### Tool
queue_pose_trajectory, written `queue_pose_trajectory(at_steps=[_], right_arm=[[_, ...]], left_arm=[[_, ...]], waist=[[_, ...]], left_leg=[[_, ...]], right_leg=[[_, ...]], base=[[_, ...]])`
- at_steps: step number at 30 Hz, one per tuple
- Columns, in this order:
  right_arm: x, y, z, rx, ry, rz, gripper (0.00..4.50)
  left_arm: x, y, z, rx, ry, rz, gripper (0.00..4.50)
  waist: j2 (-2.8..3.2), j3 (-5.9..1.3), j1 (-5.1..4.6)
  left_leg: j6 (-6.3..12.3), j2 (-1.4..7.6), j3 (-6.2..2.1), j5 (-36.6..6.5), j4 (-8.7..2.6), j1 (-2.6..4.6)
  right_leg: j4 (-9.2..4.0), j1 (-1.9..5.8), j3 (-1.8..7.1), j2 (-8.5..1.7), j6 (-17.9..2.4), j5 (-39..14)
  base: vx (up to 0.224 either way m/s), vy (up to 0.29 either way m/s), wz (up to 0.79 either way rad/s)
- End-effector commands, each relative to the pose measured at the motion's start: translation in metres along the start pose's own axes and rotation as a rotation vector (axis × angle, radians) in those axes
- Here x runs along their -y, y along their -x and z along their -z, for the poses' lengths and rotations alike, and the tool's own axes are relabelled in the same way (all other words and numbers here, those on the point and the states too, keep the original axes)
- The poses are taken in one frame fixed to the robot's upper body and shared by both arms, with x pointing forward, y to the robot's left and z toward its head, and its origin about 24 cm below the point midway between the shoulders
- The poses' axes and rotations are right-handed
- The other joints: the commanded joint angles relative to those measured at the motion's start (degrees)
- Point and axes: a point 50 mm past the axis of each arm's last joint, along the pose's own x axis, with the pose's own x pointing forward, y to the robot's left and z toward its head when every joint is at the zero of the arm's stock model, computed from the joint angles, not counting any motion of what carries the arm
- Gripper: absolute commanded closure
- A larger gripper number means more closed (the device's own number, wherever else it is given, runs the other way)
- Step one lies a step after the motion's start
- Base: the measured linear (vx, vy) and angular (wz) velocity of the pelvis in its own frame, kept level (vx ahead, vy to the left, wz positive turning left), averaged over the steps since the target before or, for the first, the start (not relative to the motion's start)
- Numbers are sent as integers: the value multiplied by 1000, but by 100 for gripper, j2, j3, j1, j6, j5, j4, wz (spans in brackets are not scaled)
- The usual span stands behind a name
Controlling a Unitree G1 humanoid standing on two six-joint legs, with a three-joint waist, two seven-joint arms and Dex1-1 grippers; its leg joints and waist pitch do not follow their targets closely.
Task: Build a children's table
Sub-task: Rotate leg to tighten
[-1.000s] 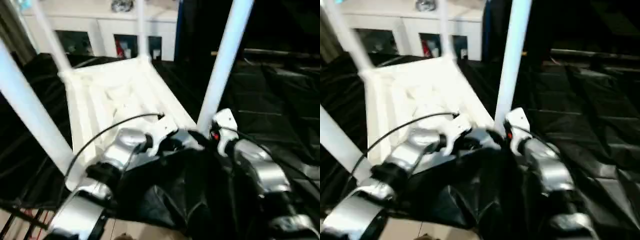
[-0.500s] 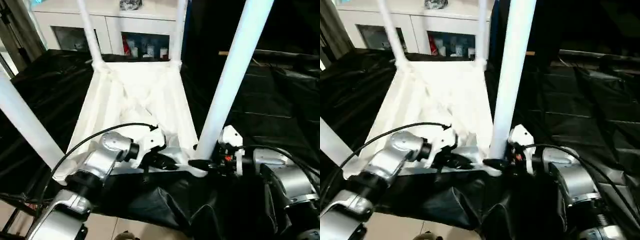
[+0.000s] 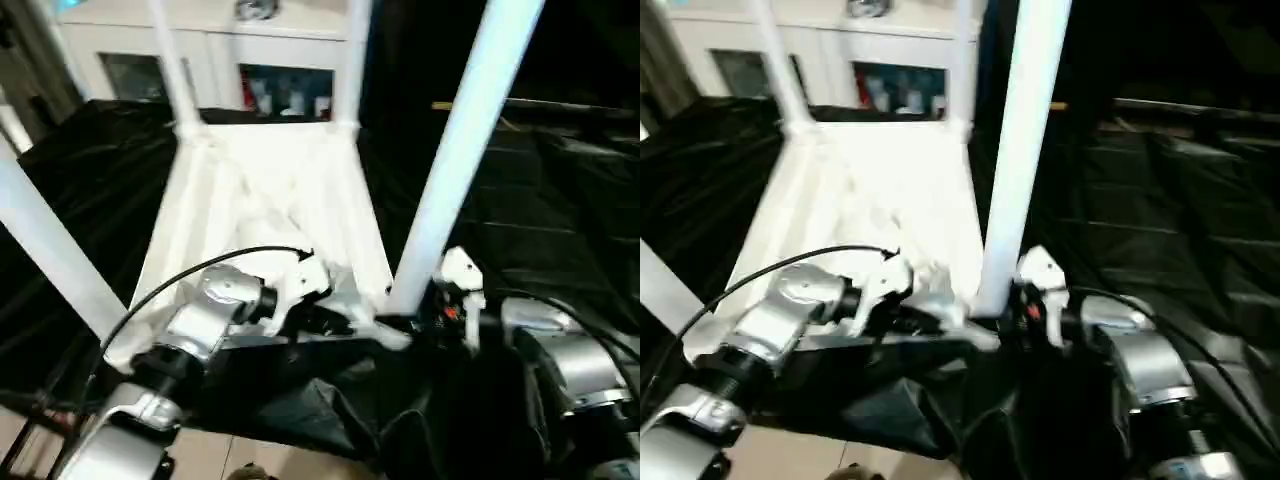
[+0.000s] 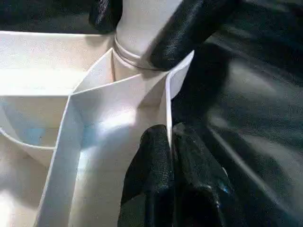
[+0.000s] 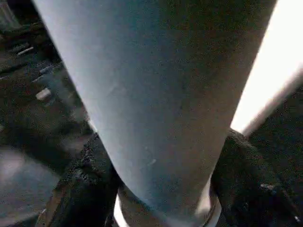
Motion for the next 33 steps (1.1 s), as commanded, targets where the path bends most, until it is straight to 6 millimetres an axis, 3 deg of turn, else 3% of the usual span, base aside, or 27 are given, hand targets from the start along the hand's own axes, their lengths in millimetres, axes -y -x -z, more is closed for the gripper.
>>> queue_pose_trajectory(at_steps=[1, 3, 7, 12, 13, 15, 19, 23, 26, 28, 33], right_arm=[[-7, -25, 18, -77, -69, 118, 217], [-7, -36, 19, -72, -111, 209, 217], [-10, -55, 12, -48, -167, 326, 221], [-21, -73, 1, -6, -129, 285, 238], [-23, -74, -1, 6, -125, 269, 188], [-23, -73, -1, 22, -157, 254, 175], [-24, -66, -1, 22, -104, 188, 145], [-29, -48, 0, 24, -11, 14, 145], [-29, -36, -1, 21, 19, -71, 145], [-26, -20, -1, 4, 35, -149, 145], [-17, -3, -1, -18, 39, -201, 145]], left_arm=[[-5, -19, -34, 123, -38, -78, 450], [-10, -28, -39, 119, -24, -154, 450], [-13, -42, -49, 124, 5, -255, 450], [-9, -52, -55, 140, -11, -236, 450], [-9, -53, -56, 145, -14, -229, 450], [-8, -51, -55, 154, -23, -213, 450], [-6, -43, -50, 170, -46, -149, 450], [0, -31, -43, 187, -74, -44, 450], [2, -24, -40, 195, -84, 9, 450], [5, -15, -36, 193, -97, 74, 450], [9, -7, -32, 189, -94, 143, 450]], waist=[[-118, -315, -11], [-113, -319, -81], [-83, -317, -110], [-106, -361, -119], [-106, -354, -119], [-114, -338, -115], [-113, -333, -115], [-108, -321, -107], [-94, -310, -96], [-97, -311, -64], [-99, -328, 37]], left_leg=[[162, 229, -89, -1267, -389, 38], [94, 213, -95, -1343, -387, 58], [134, 221, -104, -1354, -404, 52], [265, 207, -77, -1073, -362, 39], [287, 209, -79, -1056, -364, 34], [334, 207, -77, -1119, -372, 38], [327, 231, -90, -1222, -395, 44], [380, 254, -89, -1306, -398, 42], [387, 261, -89, -1355, -404, 56], [428, 282, -90, -1378, -407, 56], [425, 293, -73, -1233, -388, 55]], right_leg=[[-529, 257, 238, -445, -762, -2373], [-570, 244, 236, -448, -682, -2584], [-527, 263, 245, -426, -759, -2203], [-454, 313, 260, -433, -1006, -1402], [-453, 319, 261, -437, -1013, -1398], [-487, 314, 253, -441, -957, -1694], [-497, 308, 257, -434, -896, -1828], [-485, 316, 267, -449, -959, -1737], [-509, 294, 273, -456, -950, -1958], [-495, 300, 282, -448, -971, -1894], [-452, 304, 275, -446, -1089, -1647]], base=[[0, 0, 0], [0, 0, 0], [0, 0, 0], [0, 0, 0], [0, 0, 0], [0, 0, 0], [0, 0, 0], [0, 0, 0], [0, 0, 0], [0, 0, 0], [0, 0, 0]])
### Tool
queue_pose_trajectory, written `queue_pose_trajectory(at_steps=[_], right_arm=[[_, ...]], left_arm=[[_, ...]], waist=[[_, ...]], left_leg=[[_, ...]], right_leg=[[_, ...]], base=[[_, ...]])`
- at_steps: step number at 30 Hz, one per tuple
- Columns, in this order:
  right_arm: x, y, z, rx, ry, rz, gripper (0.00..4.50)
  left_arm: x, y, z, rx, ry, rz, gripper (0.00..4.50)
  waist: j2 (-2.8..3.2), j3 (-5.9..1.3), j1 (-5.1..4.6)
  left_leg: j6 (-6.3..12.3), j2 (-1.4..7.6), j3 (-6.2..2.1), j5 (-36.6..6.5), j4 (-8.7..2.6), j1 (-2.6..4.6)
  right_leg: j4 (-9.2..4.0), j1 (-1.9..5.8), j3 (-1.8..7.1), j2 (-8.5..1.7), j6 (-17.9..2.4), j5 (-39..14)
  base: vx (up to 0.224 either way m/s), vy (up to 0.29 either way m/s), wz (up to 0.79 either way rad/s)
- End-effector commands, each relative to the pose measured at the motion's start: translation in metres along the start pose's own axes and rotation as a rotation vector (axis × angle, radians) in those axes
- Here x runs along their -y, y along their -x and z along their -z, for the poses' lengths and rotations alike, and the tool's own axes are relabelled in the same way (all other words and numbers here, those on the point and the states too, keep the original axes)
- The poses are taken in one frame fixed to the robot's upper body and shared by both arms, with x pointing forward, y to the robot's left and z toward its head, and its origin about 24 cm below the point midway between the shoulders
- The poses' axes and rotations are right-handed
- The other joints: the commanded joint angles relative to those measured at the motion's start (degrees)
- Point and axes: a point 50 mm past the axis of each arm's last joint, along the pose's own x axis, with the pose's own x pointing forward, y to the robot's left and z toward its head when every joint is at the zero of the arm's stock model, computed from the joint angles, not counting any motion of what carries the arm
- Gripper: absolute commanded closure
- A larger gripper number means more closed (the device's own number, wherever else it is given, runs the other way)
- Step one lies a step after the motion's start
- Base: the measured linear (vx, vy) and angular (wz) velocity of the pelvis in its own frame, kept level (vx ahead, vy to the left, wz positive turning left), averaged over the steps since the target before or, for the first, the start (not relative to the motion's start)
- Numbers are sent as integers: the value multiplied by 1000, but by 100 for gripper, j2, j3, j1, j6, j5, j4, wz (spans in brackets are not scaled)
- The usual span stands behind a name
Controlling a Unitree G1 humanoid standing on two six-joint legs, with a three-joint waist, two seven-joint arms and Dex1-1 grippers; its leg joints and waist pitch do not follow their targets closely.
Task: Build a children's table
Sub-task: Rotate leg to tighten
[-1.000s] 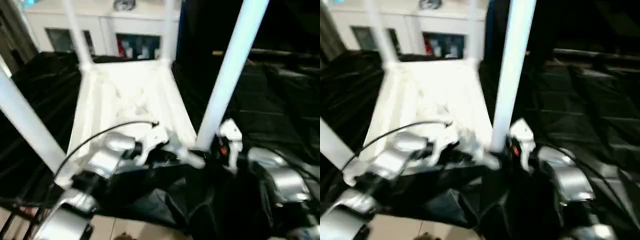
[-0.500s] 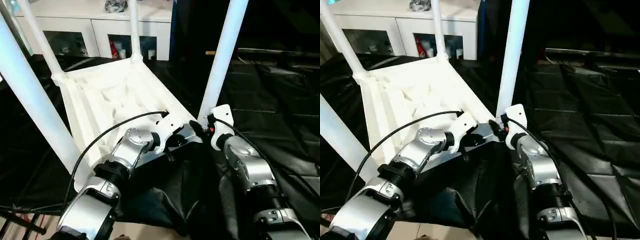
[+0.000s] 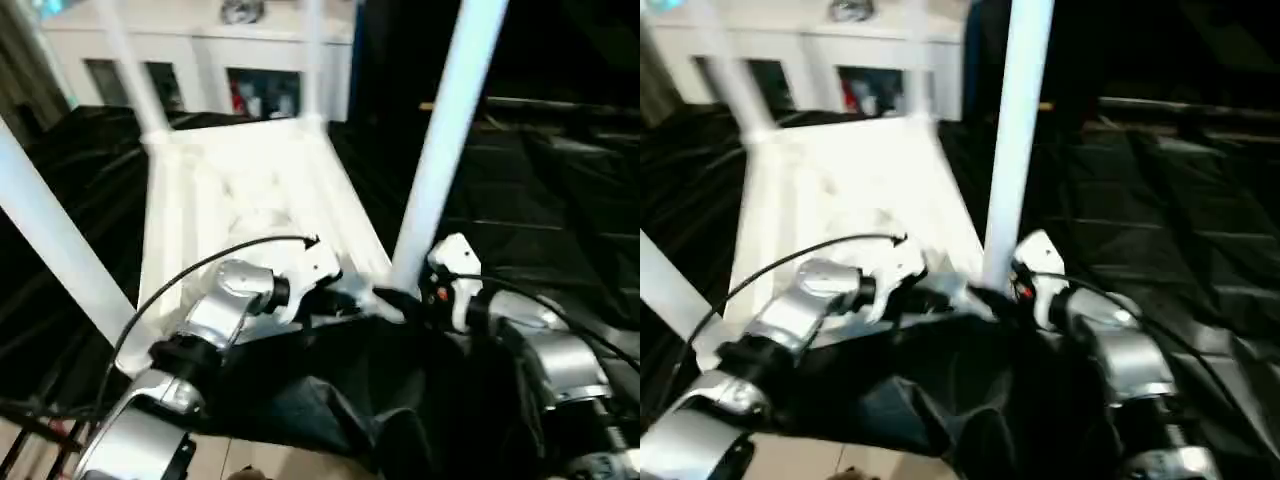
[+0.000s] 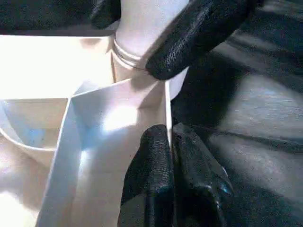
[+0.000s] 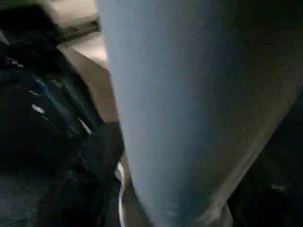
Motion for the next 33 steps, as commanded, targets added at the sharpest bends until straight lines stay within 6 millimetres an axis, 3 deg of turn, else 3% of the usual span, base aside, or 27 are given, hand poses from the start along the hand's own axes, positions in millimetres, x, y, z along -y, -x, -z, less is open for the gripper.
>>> queue_pose_trajectory(at_steps=[1, 4, 6, 19, 21, 22, 23, 24, 25, 27, 33], right_arm=[[-12, -5, 3, -25, -22, -125, 145], [-9, 4, 2, -43, -26, -160, 145], [-8, 6, 2, -47, -27, -165, 170], [-14, -6, 3, -15, -78, -150, 222], [-9, -14, 6, -3, -97, -49, 226], [-7, -19, 8, -5, -104, 11, 228], [-7, -31, 13, -11, -122, 117, 231], [-7, -31, 13, -11, -122, 117, 236], [-8, -34, 13, -8, -119, 130, 240], [-15, -51, 15, -17, -146, 206, 243], [-12, -72, 14, -52, -194, 360, 252]], left_arm=[[9, -7, -31, 166, -78, 104, 450], [12, -2, -27, 146, -72, 147, 450], [13, -1, -25, 139, -70, 157, 450], [11, 1, -19, 114, -51, 96, 450], [3, -5, -18, 90, -35, 1, 450], [-1, -8, -19, 80, -27, -48, 450], [-8, -18, -23, 78, 5, -142, 450], [-8, -18, -23, 78, 5, -142, 450], [-9, -20, -25, 80, 14, -157, 450], [-15, -35, -35, 93, 34, -262, 450], [-17, -50, -45, 92, 43, -337, 450]], waist=[[-102, -333, 19], [-101, -350, 69], [-99, -354, 85], [-123, -338, 74], [-124, -324, 39], [-143, -337, 9], [-133, -309, -29], [-128, -311, -41], [-147, -322, -52], [-144, -313, -67], [-113, -318, -144]], left_leg=[[442, 305, -75, -1168, -351, 21], [501, 302, -63, -976, -325, 4], [508, 299, -62, -912, -316, -5], [368, 285, -80, -1056, -341, -16], [336, 278, -77, -1090, -348, -19], [239, 258, -91, -1110, -348, -26], [174, 249, -92, -1176, -371, -29], [133, 244, -90, -1252, -367, 3], [128, 248, -99, -1258, -362, 3], [175, 246, -89, -1249, -363, 6], [136, 224, -104, -1376, -376, 29]], right_leg=[[-428, 282, 274, -452, -1086, -1565], [-391, 279, 268, -438, -1142, -1312], [-379, 277, 261, -440, -1167, -1235], [-418, 264, 252, -451, -984, -1683], [-435, 241, 252, -441, -949, -1769], [-441, 266, 243, -454, -878, -1931], [-476, 246, 235, -436, -816, -2118], [-500, 228, 235, -444, -791, -2247], [-499, 265, 244, -469, -769, -2267], [-508, 242, 256, -451, -771, -2196], [-522, 257, 248, -443, -778, -2215]], base=[[0, 0, 0], [0, 0, 0], [0, 0, 0], [0, 0, 0], [0, 0, 0], [0, 0, 0], [0, 0, 0], [0, 0, 0], [0, 0, 0], [0, 0, 0], [0, 0, 0]])
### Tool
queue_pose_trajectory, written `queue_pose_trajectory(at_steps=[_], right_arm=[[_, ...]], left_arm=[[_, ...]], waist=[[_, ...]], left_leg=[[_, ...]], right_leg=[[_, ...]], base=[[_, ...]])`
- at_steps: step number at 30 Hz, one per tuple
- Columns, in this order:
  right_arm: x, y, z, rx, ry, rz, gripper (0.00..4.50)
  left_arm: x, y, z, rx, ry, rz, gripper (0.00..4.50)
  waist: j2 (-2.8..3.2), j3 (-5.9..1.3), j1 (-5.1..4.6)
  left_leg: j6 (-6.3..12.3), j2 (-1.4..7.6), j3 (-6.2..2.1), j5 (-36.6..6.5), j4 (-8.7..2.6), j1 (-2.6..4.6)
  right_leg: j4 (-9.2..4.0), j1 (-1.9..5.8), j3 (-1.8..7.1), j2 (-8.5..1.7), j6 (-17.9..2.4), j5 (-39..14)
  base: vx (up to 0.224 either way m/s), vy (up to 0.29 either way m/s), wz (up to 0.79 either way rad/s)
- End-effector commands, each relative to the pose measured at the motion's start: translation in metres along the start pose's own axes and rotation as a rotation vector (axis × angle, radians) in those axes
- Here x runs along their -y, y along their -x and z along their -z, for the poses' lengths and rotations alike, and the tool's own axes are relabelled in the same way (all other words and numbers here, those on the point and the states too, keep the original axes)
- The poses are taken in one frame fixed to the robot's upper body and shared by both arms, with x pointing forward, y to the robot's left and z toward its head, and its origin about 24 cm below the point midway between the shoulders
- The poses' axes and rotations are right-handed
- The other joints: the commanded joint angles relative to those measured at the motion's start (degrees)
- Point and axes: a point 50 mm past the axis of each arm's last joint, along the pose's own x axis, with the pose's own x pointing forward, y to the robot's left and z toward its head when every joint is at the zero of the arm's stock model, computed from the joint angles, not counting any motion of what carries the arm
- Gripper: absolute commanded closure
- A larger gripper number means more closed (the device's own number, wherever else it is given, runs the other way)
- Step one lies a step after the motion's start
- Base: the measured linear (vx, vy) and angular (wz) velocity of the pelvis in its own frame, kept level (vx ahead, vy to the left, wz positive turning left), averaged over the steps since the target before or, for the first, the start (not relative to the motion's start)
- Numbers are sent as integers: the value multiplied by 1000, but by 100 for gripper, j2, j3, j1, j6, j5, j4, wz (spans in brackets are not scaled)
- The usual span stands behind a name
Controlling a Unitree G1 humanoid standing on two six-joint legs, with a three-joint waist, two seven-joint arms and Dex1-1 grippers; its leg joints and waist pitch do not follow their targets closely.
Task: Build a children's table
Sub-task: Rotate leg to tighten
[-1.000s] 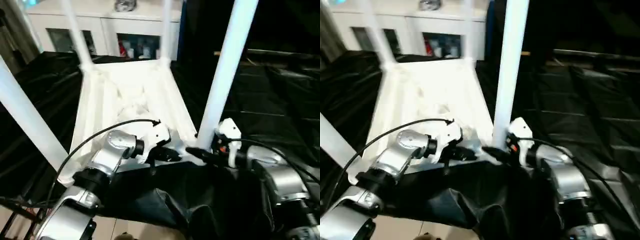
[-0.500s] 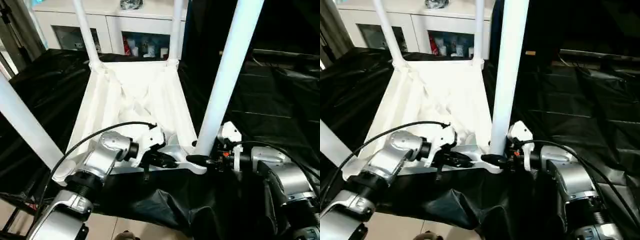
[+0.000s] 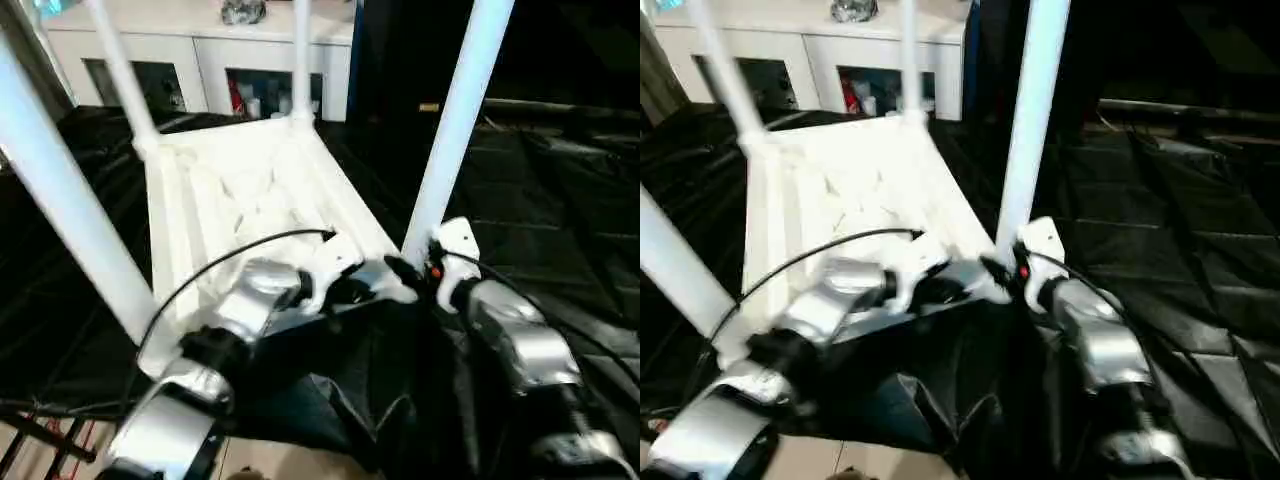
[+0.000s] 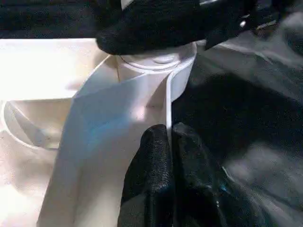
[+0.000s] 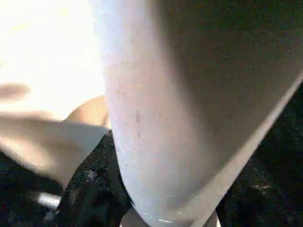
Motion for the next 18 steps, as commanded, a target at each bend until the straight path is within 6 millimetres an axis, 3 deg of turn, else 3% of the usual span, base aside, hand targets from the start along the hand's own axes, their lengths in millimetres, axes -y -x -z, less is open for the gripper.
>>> queue_pose_trajectory(at_steps=[1, 2, 5, 10, 13, 17, 18], right_arm=[[-47, -16, 24, -115, -22, -149, 252], [-48, -17, 23, -110, -9, -149, 252], [-48, -18, 20, -82, -68, -193, 184], [-44, -10, 18, -64, 0, -261, 148], [-39, 8, 18, -64, 74, -437, 148], [-25, 24, 21, -99, 142, -524, 148], [-25, 24, 21, -99, 142, -524, 148]], left_arm=[[8, -17, -31, 109, -20, -38, 450], [9, -18, -32, 111, -22, -35, 450], [10, -18, -32, 117, -43, -3, 450], [11, -10, -29, 139, -76, 81, 450], [11, 3, -22, 138, -102, 182, 450], [11, 16, -16, 155, -121, 272, 450], [11, 16, -16, 155, -121, 272, 450]], waist=[[-96, -321, 8], [-96, -321, 8], [-118, -324, 7], [-123, -327, 22], [-133, -319, 45], [-124, -315, 61], [-115, -304, 60]], left_leg=[[164, 227, -103, -1377, -403, 21], [164, 227, -103, -1377, -403, 21], [259, 218, -89, -1291, -393, 4], [330, 244, -90, -1225, -396, 3], [418, 255, -91, -1201, -392, -8], [484, 266, -77, -1197, -384, -7], [450, 267, -79, -1305, -395, -4]], right_leg=[[-522, 250, 254, -444, -806, -2140], [-522, 250, 254, -444, -806, -2140], [-506, 270, 260, -440, -842, -1957], [-486, 274, 266, -450, -895, -1796], [-468, 306, 266, -457, -961, -1615], [-467, 285, 266, -452, -1022, -1646], [-487, 274, 257, -454, -1003, -1873]], base=[[0, 0, 0], [0, 0, 0], [0, 0, 0], [0, 0, 0], [0, 0, 0], [0, 0, 0], [0, 0, 0]])
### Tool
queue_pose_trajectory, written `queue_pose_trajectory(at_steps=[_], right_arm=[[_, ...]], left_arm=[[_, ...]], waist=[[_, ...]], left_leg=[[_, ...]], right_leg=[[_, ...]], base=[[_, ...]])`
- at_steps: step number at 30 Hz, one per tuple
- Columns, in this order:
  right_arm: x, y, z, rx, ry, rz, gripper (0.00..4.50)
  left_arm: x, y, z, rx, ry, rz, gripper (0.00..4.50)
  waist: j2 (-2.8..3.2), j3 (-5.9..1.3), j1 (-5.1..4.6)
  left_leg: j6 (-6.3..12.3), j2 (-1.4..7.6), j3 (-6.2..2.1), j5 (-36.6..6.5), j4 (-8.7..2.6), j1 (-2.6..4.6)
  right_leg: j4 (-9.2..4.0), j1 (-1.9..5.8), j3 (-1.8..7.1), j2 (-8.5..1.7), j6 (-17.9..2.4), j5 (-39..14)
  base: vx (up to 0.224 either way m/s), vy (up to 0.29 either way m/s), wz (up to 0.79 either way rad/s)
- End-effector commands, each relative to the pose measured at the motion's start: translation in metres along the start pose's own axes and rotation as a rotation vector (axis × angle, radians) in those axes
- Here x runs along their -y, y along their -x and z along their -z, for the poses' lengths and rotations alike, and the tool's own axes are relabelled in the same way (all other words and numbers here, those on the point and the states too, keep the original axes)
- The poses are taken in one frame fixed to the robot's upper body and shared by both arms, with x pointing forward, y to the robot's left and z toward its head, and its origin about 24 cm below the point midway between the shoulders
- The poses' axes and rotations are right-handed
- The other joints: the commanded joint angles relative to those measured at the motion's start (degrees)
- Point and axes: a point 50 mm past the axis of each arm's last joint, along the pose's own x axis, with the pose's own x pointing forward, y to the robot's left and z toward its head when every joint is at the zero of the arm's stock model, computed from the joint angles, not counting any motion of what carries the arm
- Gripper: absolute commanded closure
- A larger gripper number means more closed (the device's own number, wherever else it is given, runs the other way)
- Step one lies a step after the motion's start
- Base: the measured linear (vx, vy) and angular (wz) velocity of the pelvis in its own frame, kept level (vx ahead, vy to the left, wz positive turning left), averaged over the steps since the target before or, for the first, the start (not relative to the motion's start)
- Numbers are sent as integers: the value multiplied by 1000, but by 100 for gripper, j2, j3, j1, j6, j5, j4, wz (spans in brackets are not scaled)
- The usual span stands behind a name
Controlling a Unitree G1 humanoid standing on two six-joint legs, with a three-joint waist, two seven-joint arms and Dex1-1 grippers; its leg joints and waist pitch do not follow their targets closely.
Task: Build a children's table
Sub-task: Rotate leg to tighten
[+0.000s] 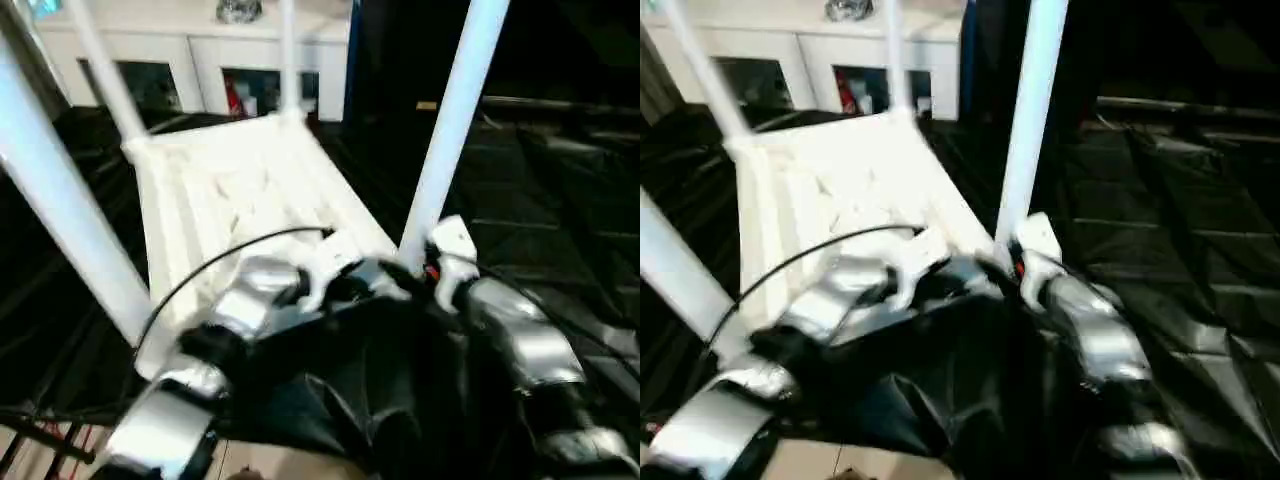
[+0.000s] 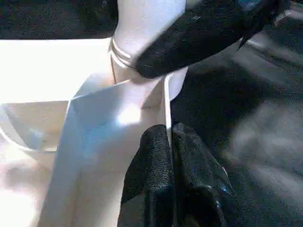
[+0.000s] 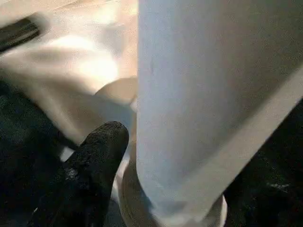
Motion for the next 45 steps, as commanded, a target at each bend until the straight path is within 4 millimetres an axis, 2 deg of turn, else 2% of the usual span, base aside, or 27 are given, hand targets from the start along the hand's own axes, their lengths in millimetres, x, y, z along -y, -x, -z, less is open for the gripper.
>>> queue_pose_trajectory(at_steps=[1, 3, 6, 8, 10, 11, 14, 24, 25, 27, 30, 31, 32, 34, 36, 38, 40, 42, 45], right_arm=[[-22, -6, 8, -26, -35, -200, 148], [-21, -3, 7, -23, -39, -213, 148], [-17, 11, 6, -34, -38, -286, 148], [-15, 17, 6, -44, -29, -315, 148], [-14, 19, 7, -54, -31, -329, 148], [-14, 21, 8, -64, -26, -344, 162], [-15, 22, 8, -69, -30, -363, 188], [-27, 19, 10, -49, -66, -400, 199], [-23, 13, 13, -54, -89, -302, 199], [-21, 9, 15, -56, -100, -244, 199], [-16, -3, 20, -73, -134, -82, 199], [-15, -11, 23, -80, -144, 10, 200], [-16, -18, 25, -86, -165, 84, 200], [-21, -29, 23, -79, -192, 128, 200], [-25, -36, 21, -75, -207, 155, 200], [-32, -52, 17, -86, -218, 206, 200], [-35, -55, 15, -82, -206, 195, 200], [-39, -58, 10, -51, -194, 156, 144], [-37, -56, 7, -13, -242, 147, 119]], left_arm=[[12, -4, -25, 142, -92, 145, 450], [14, -1, -24, 139, -95, 167, 450], [17, 8, -19, 120, -103, 226, 450], [18, 13, -17, 112, -105, 255, 450], [19, 15, -16, 107, -105, 268, 450], [20, 17, -16, 105, -106, 272, 450], [20, 19, -14, 99, -106, 280, 450], [20, 17, -15, 104, -99, 254, 450], [15, 12, -17, 103, -89, 178, 450], [13, 9, -18, 104, -84, 141, 450], [7, -1, -23, 106, -68, 47, 450], [3, -8, -27, 107, -53, -21, 450], [1, -15, -31, 113, -38, -69, 450], [-1, -26, -39, 125, -19, -129, 450], [0, -33, -43, 133, -6, -158, 450], [4, -45, -51, 137, -5, -183, 450], [6, -48, -52, 142, -13, -167, 450], [9, -49, -53, 149, -20, -145, 450], [9, -49, -51, 148, -37, -126, 450]], waist=[[-107, -313, 44], [-90, -306, 52], [-89, -319, 80], [-92, -341, 148], [-97, -352, 171], [-101, -358, 188], [-103, -349, 198], [-112, -346, 212], [-109, -344, 212], [-104, -331, 188], [-119, -318, 135], [-90, -297, 92], [-88, -282, 63], [-96, -302, 51], [-92, -297, 32], [-89, -332, 2], [-88, -334, -2], [-83, -345, 15], [-76, -345, 11]], left_leg=[[418, 283, -85, -1359, -363, 20], [409, 303, -88, -1386, -377, 7], [398, 311, -78, -1331, -368, 25], [461, 317, -64, -1097, -336, 9], [482, 315, -59, -1010, -322, 6], [502, 304, -59, -909, -312, -12], [492, 302, -58, -936, -309, -15], [427, 301, -67, -981, -321, -16], [400, 300, -70, -1021, -322, -11], [323, 284, -74, -1103, -335, -10], [201, 266, -97, -1231, -359, -22], [143, 253, -85, -1405, -364, 20], [45, 228, -98, -1534, -371, 31], [8, 233, -115, -1562, -379, 50], [59, 234, -112, -1559, -382, 49], [113, 232, -110, -1365, -376, 23], [152, 221, -103, -1305, -366, 13], [259, 219, -87, -1163, -346, 0], [321, 223, -87, -1107, -350, -8]], right_leg=[[-491, 281, 266, -469, -1002, -1952], [-479, 267, 269, -452, -1018, -1931], [-458, 262, 272, -450, -1087, -1732], [-399, 271, 277, -450, -1180, -1327], [-381, 269, 273, -454, -1231, -1192], [-363, 272, 260, -442, -1253, -1085], [-373, 268, 259, -443, -1247, -1142], [-391, 266, 256, -445, -1132, -1339], [-400, 257, 257, -450, -1118, -1413], [-427, 246, 258, -452, -1077, -1593], [-462, 266, 247, -460, -926, -1979], [-527, 208, 245, -445, -849, -2251], [-560, 221, 237, -459, -771, -2557], [-568, 233, 238, -466, -695, -2649], [-572, 228, 250, -453, -675, -2569], [-517, 251, 258, -441, -778, -2095], [-502, 261, 260, -440, -837, -1939], [-483, 281, 269, -447, -885, -1719], [-470, 287, 262, -442, -927, -1628]], base=[[0, 0, 0], [0, 0, 0], [0, 0, 0], [0, 0, 0], [0, 0, 0], [0, 0, 0], [0, 0, 0], [0, 0, 0], [0, 0, 0], [0, 0, 0], [0, 0, 0], [0, 0, 0], [0, 0, 0], [0, 0, 0], [0, 0, 0], [0, 0, 0], [0, 0, 0], [0, 0, 0], [0, 0, 0]])
